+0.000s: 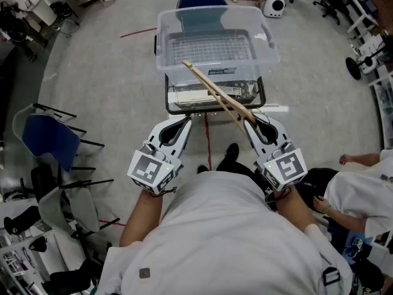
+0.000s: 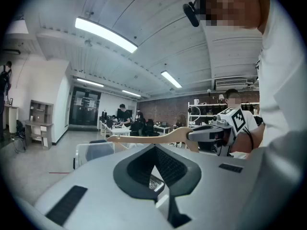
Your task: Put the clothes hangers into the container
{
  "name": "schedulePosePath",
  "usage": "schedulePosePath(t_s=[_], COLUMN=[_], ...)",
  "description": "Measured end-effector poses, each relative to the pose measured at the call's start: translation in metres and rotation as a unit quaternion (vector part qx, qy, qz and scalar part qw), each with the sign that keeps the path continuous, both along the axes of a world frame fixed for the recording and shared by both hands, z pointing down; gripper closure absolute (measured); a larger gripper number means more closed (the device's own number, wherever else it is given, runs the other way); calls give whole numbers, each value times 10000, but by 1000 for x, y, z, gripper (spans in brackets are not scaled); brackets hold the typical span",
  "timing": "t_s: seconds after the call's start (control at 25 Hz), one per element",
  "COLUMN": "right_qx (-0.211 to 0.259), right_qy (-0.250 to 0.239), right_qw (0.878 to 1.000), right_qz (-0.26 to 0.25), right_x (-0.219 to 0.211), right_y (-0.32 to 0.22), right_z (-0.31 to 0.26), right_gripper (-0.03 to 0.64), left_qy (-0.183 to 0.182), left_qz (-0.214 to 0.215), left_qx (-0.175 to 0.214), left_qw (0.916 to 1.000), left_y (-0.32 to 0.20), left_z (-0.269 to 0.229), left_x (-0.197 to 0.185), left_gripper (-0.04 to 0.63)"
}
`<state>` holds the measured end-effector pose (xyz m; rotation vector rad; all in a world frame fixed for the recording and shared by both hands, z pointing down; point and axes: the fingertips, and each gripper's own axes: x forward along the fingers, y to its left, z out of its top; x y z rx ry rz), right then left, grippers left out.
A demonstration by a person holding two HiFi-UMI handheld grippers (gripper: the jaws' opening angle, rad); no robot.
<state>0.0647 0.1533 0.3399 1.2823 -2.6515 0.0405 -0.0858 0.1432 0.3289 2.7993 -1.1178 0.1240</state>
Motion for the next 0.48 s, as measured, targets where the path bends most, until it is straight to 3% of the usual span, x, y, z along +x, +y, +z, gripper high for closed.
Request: schedulePosePath(t_s=[0.48], right_qx=[-112], right_qy=[-119], right_qw=[9999], right_qz=[5], right_x=[41], right_y=[-45], right_z=[5], right_gripper=[549], left_qy=[-81], left_qz=[47], left_qx=[-75], left_qw=[9999], left_y=[-45], left_z=[7], left_x=[41], left_gripper=[578])
